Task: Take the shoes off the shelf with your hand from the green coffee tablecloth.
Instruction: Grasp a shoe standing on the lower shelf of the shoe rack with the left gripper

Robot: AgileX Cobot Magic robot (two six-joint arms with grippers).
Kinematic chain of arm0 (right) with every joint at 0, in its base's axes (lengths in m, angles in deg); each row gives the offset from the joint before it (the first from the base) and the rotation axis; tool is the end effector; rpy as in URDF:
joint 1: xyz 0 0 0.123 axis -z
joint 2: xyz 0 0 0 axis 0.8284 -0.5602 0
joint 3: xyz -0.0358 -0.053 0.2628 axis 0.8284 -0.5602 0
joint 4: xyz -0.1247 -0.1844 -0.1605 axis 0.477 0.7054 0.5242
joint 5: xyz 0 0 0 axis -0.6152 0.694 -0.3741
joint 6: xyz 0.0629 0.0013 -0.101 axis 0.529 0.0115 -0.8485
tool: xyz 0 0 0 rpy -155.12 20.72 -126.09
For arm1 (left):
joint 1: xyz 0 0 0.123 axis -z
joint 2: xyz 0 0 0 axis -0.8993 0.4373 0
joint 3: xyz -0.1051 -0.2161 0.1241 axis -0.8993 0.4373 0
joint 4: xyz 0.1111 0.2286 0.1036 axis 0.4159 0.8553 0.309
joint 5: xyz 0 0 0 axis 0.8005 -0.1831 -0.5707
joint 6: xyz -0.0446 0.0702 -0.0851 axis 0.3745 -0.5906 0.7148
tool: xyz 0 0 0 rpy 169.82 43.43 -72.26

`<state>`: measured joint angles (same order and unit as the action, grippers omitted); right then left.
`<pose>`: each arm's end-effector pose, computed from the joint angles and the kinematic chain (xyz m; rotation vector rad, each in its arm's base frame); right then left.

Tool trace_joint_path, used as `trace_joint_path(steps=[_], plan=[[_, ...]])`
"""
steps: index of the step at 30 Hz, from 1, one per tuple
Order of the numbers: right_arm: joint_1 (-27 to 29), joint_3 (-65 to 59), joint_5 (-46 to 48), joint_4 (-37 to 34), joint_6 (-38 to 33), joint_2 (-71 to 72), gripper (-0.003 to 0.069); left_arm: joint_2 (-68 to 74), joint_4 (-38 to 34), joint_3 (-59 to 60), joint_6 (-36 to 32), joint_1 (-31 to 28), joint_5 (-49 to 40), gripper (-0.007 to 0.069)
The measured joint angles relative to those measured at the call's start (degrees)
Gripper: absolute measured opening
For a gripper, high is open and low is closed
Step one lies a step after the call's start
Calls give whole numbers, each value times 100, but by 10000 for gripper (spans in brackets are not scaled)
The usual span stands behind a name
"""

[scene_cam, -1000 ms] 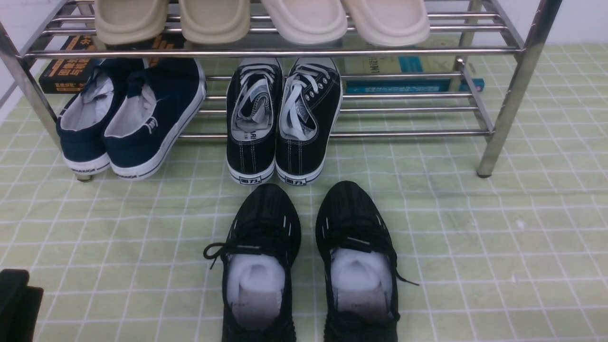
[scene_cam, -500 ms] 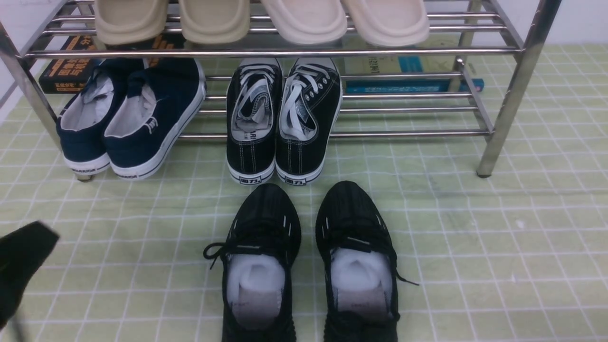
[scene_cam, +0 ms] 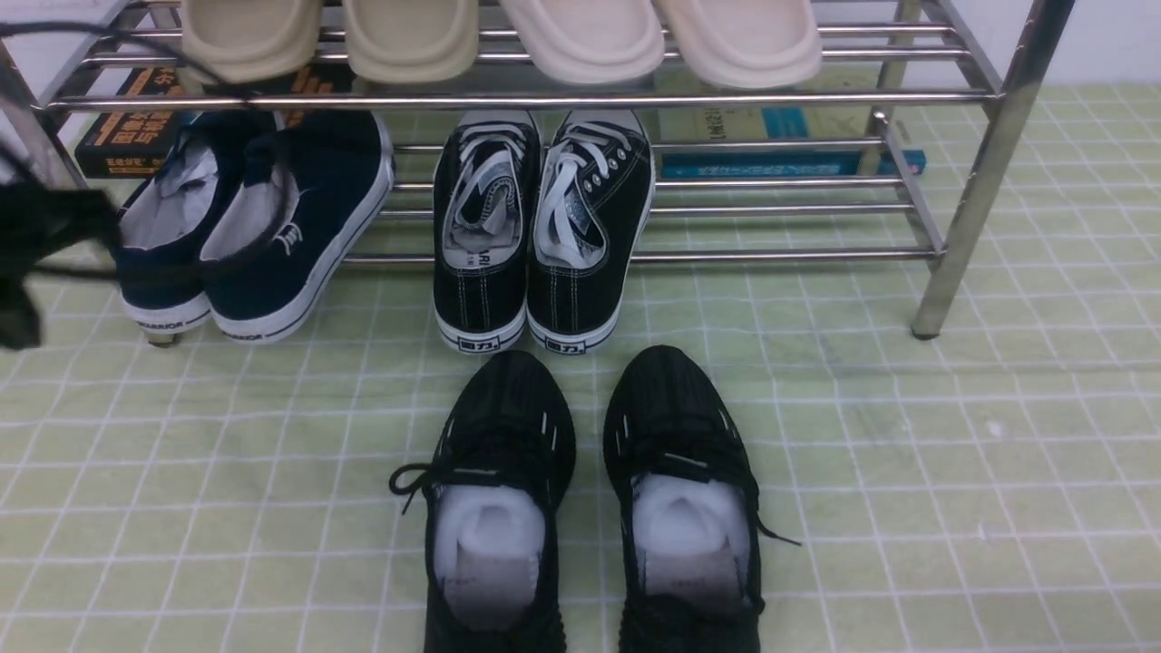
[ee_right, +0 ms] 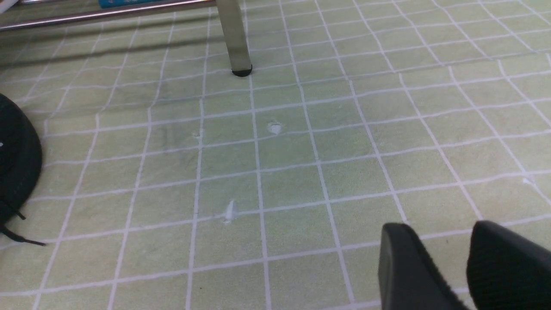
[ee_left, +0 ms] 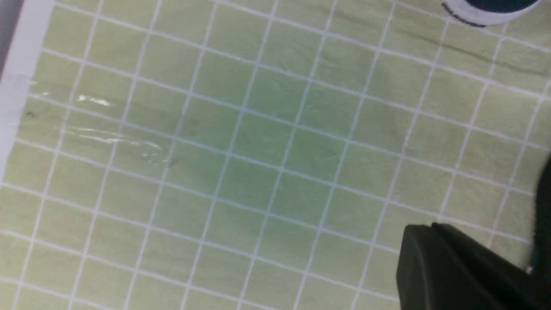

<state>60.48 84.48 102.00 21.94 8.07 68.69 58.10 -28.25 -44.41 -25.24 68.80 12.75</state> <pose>0.1161 -0.0060 0.1653 0.2002 1.8711 0.0771 0.2993 -0.0079 0.3260 -0.3031 2.6758 0.0821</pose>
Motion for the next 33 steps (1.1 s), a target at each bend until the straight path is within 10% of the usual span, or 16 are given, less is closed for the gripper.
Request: trace_joint_path(steps=[9, 25, 33], plan=[[0, 0, 0, 0, 0, 0, 237, 1038, -186, -373, 909, 1683, 1030, 41], [0, 0, 0, 0, 0, 0, 237, 2470, -513, -1270, 1238, 1733, 2081, 388], [0, 0, 0, 0, 0, 0, 237, 2672, -504, -1327, 1238, 1733, 2576, 440]])
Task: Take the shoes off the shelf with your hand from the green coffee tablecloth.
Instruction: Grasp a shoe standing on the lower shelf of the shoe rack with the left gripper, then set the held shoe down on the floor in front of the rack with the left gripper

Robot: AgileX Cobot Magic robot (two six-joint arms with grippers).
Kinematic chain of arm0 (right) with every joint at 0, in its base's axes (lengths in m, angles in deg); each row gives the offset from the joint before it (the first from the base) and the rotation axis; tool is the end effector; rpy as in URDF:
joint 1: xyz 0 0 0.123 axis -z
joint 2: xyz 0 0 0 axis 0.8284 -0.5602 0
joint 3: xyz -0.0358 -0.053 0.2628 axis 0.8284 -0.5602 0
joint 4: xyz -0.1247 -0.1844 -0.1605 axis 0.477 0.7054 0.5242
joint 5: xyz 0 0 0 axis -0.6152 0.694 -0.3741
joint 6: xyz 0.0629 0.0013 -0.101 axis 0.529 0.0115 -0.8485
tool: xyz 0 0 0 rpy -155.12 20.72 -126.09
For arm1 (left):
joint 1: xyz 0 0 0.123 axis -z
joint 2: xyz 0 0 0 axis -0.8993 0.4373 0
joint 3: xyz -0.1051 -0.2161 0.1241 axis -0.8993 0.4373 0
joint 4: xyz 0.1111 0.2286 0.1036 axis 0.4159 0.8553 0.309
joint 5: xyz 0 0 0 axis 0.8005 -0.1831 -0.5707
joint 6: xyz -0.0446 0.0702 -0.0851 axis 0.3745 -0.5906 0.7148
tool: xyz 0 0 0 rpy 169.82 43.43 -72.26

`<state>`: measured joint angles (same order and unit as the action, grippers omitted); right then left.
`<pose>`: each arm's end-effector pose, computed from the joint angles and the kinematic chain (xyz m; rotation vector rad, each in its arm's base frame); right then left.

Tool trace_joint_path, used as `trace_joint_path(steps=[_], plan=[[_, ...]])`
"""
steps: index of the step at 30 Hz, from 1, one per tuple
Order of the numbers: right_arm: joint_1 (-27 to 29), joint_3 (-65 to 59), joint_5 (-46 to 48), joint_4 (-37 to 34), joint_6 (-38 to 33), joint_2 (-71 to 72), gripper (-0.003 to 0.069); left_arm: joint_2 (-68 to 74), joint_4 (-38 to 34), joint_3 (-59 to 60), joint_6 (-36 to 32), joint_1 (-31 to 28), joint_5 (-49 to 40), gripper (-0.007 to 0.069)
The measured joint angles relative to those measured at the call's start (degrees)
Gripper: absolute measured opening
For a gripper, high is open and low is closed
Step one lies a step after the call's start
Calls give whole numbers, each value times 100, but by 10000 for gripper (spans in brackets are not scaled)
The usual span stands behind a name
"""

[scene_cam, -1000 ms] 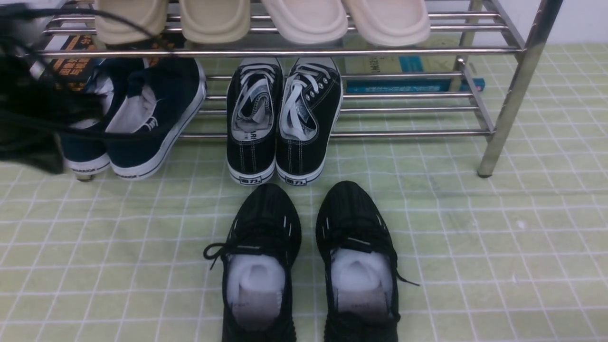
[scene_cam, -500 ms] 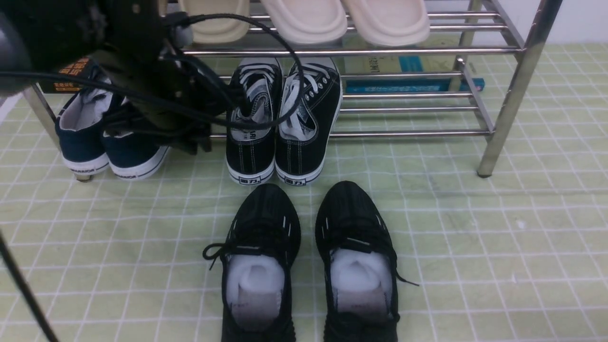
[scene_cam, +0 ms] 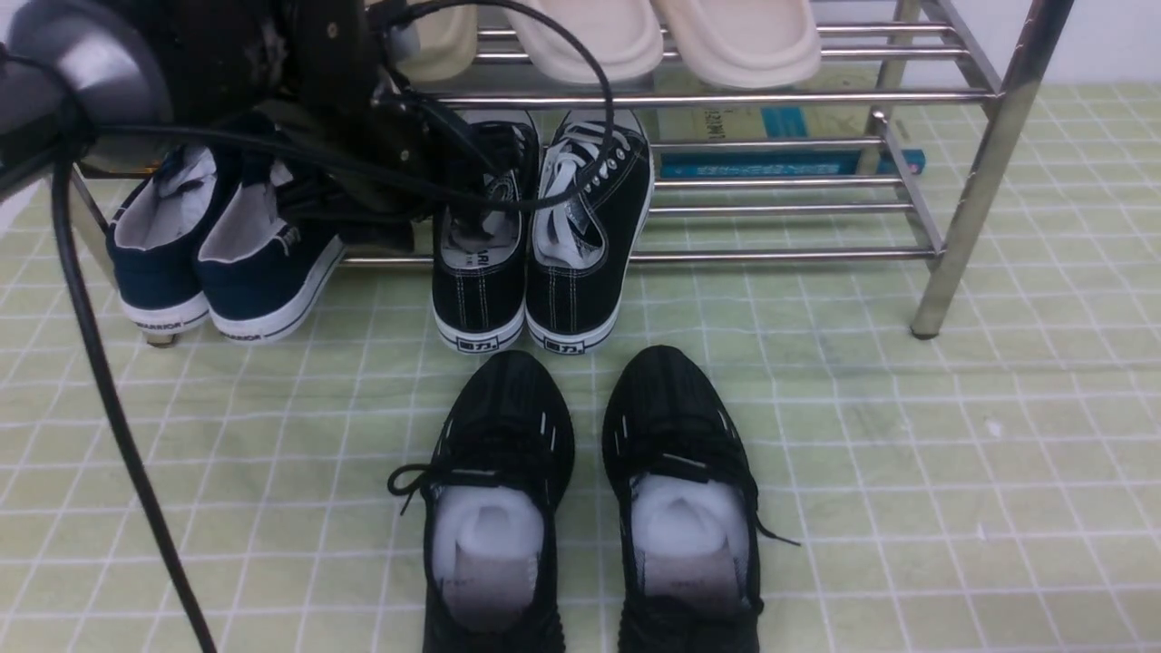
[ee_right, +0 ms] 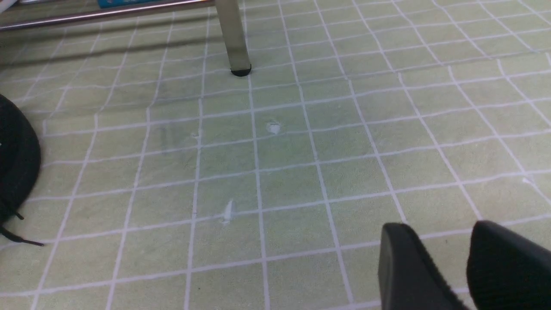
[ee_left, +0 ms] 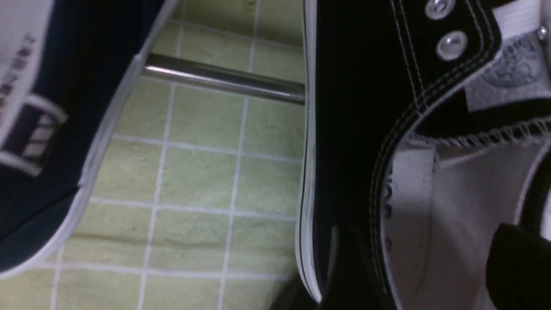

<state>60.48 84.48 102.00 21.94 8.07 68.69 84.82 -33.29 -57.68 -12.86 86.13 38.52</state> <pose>0.1161 -0.0060 0.1653 0.2002 1.8711 0.0771 0.4158 -0.1629 0.2546 -0.1640 2.5202 -0.3105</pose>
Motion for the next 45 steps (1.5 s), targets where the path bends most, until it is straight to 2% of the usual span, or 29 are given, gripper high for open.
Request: trace_joint_path(steps=[6, 10, 12, 13, 14, 15, 16, 17, 21, 31, 37, 42, 45], plan=[[0, 0, 0, 0, 0, 0, 237, 302, 292, -2, 0, 0, 194, 439], [0, 0, 0, 0, 0, 0, 237, 453, 383, -2, 0, 0, 409, 392], [0, 0, 0, 0, 0, 0, 237, 505, 442, -2, 0, 0, 519, 295], [0, 0, 0, 0, 0, 0, 237, 526, 467, -2, 12, 0, 544, 199], [0, 0, 0, 0, 0, 0, 237, 526, 472, -2, 18, 0, 544, 185], [0, 0, 0, 0, 0, 0, 237, 532, 495, -2, 74, 0, 499, 88], [0, 0, 0, 0, 0, 0, 237, 532, 494, -2, 74, 0, 493, 78], [0, 0, 0, 0, 0, 0, 237, 532, 508, -7, 130, 0, 419, 28], [0, 0, 0, 0, 0, 0, 237, 448, 425, -31, 155, 0, 224, 7], [0, 0, 0, 0, 0, 0, 237, -596, 194, -31, 158, 0, -1336, 7], [0, 0, 0, 0, 0, 5, 237, -1119, -223, -31, -176, 0, -1844, 8], [0, 0, 0, 0, 0, 5, 237, -1626, -438, -31, -516, 0, -2623, 8], [0, 0, 0, 0, 0, 5, 237, -1960, -446, 32, -626, 6, -2670, 11]])
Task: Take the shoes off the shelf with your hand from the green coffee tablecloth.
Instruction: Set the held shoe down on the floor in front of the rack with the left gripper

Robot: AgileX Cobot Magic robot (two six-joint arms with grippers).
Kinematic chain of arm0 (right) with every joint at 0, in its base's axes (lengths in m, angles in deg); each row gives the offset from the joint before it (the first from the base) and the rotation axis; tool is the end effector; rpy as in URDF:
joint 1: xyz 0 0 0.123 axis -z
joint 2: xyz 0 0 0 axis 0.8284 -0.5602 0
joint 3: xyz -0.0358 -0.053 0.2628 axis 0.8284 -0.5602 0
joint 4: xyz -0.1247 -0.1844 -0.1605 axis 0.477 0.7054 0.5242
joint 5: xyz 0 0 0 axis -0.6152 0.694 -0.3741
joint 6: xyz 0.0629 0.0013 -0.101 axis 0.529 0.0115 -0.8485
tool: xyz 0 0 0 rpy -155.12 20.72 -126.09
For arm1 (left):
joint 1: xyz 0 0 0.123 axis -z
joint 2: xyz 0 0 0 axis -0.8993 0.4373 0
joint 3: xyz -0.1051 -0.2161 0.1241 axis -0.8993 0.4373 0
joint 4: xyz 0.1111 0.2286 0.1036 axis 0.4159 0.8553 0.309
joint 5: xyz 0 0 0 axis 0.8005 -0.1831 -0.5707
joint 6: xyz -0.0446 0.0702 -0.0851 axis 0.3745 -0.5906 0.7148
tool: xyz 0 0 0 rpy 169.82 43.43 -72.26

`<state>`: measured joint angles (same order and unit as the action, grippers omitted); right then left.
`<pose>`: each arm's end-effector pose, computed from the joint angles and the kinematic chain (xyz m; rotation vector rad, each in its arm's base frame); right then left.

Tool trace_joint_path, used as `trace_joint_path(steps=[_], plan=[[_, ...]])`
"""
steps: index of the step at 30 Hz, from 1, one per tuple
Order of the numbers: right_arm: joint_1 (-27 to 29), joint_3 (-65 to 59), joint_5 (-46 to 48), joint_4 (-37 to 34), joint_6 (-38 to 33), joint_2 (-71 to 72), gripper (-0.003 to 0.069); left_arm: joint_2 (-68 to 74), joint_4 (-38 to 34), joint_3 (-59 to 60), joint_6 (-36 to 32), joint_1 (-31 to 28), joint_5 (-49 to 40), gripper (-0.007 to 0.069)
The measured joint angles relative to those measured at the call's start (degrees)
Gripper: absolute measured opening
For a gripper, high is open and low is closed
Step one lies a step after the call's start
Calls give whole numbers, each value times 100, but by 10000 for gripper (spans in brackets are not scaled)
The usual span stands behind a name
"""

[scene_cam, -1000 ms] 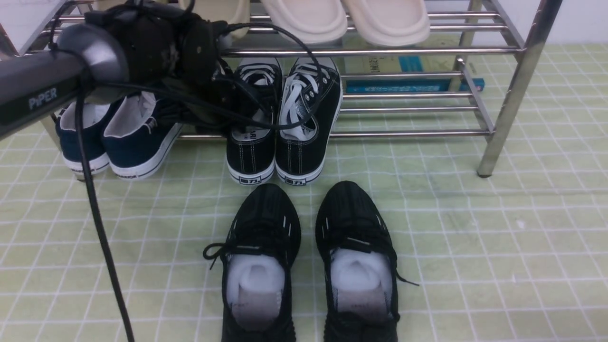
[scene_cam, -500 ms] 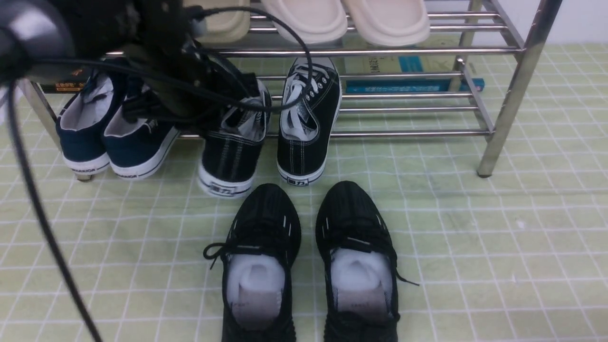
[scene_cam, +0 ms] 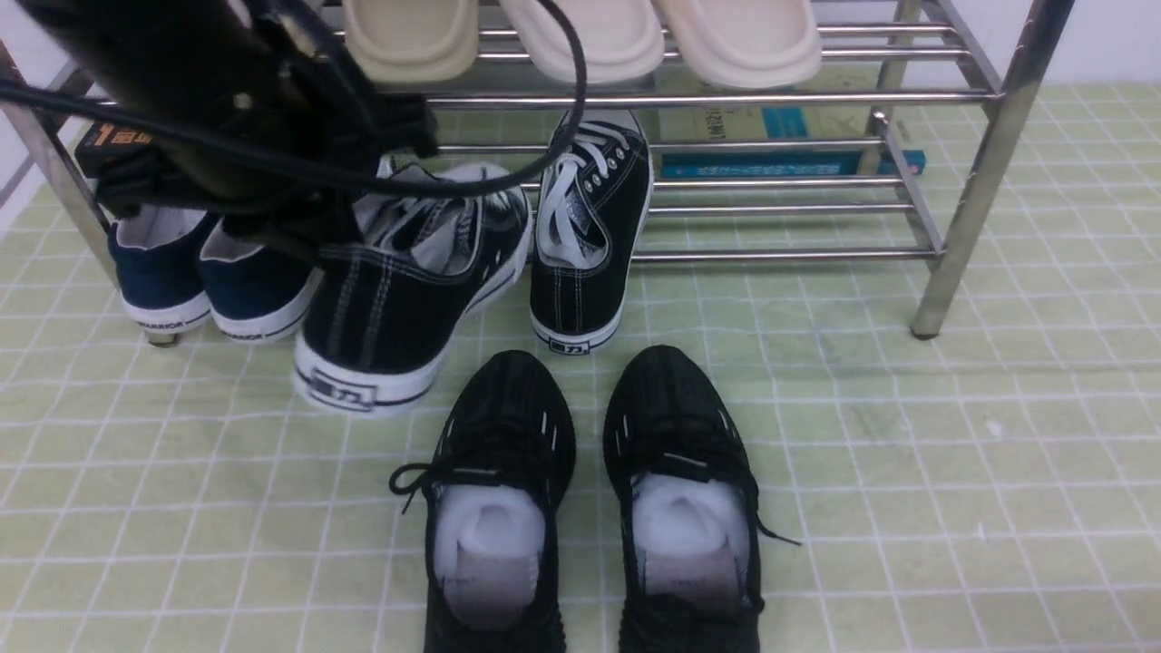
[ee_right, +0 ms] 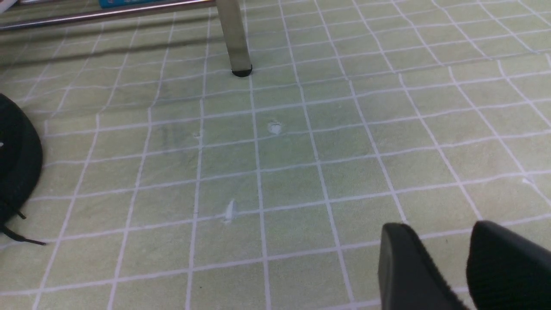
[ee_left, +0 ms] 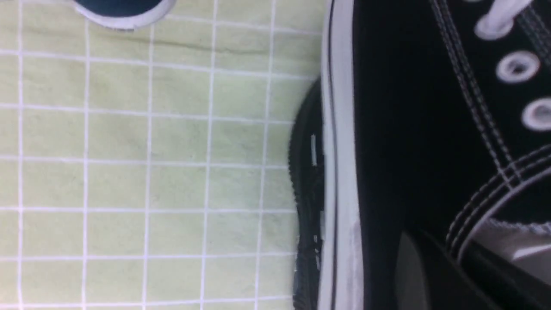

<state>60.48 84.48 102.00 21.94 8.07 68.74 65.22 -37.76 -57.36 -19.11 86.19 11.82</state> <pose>0.1161 -0.0060 0.1654 0.2001 1.8702 0.0771 0.3107 -0.1281 0.3573 -0.0687 2.6618 -0.2982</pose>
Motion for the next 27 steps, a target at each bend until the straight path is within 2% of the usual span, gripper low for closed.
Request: trace_joint_path(steps=[6, 10, 15, 17, 22, 27], plan=[[0, 0, 0, 0, 0, 0, 237, -968, 169, 643, -74, 0, 0, 11], [0, 0, 0, 0, 0, 0, 237, -1588, 421, 1401, 215, 0, 0, 11], [0, 0, 0, 0, 0, 0, 237, -2553, 563, 3018, 1015, 0, 165, 11], [0, 0, 0, 0, 0, 0, 237, -2881, 848, 3620, 1344, 0, 416, 11], [0, 0, 0, 0, 0, 0, 237, -3221, 1402, 4375, 2033, 0, 674, 13], [0, 0, 0, 0, 0, 0, 237, -3213, 1578, 4482, 2129, -6, 1013, 16]])
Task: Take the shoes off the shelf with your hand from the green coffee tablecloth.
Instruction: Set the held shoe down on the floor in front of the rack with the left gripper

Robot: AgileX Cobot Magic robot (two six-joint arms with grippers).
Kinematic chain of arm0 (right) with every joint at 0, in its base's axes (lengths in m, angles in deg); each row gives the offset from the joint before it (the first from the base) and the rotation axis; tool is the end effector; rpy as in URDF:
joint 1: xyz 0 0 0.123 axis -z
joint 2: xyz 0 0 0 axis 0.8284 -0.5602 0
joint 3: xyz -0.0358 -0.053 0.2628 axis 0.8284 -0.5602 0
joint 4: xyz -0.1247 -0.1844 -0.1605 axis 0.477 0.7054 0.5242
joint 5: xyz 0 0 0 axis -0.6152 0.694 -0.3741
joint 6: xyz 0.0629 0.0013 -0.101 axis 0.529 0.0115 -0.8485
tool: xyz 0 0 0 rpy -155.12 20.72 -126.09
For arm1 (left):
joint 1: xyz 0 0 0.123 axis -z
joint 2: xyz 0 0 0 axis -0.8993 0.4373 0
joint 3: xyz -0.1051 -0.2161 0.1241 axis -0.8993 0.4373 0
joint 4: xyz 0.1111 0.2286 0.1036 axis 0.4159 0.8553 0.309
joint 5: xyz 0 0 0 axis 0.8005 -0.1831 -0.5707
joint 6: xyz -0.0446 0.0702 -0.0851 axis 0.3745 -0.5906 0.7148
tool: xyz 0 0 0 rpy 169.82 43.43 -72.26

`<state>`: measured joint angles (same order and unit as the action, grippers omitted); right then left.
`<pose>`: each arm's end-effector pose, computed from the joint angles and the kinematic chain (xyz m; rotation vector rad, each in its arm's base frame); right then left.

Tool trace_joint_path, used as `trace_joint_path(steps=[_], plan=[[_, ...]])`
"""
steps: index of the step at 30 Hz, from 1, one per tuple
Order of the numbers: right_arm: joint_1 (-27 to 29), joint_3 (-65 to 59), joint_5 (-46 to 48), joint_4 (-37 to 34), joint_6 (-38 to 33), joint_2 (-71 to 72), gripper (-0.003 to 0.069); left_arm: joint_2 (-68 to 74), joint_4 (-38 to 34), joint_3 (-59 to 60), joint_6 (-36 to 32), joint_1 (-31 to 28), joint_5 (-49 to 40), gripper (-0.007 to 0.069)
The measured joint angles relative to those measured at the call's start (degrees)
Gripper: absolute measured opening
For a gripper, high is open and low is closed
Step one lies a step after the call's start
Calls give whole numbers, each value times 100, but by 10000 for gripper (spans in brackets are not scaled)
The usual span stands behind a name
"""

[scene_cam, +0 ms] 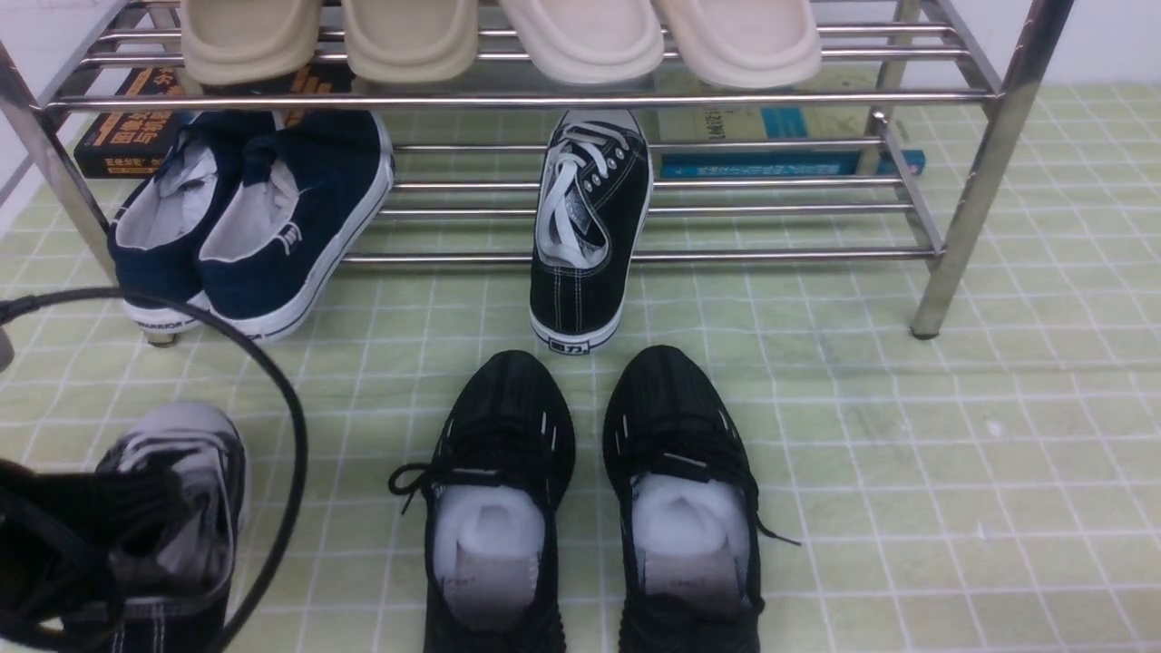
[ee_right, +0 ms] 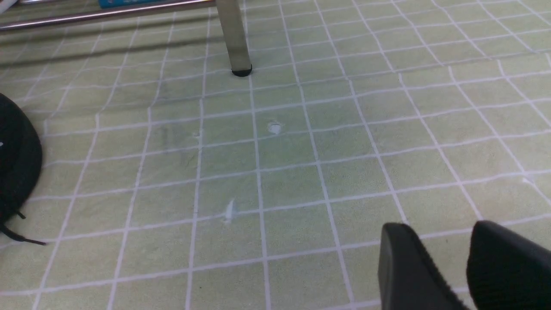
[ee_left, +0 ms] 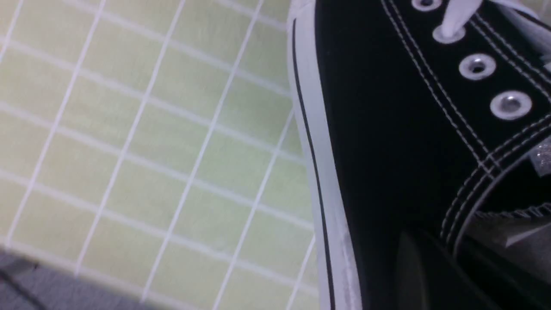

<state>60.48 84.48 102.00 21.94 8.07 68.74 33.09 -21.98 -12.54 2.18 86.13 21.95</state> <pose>0.1161 -0.0060 0.1654 0.2001 1.8702 0.0771 0.1903 -0.0483 0.2632 -0.4541 2.5749 -0.0702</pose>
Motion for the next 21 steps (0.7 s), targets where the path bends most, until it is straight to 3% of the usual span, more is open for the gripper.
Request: trace_joint_path(steps=[5, 13, 21], plan=[[0, 0, 0, 0, 0, 0, 237, 233, 27, 3, -45, -107, 442, 16], [0, 0, 0, 0, 0, 0, 237, 946, -247, 14, -1132, -672, 838, 17], [0, 0, 0, 0, 0, 0, 237, 1436, -172, 14, -1189, -802, 1496, 17]])
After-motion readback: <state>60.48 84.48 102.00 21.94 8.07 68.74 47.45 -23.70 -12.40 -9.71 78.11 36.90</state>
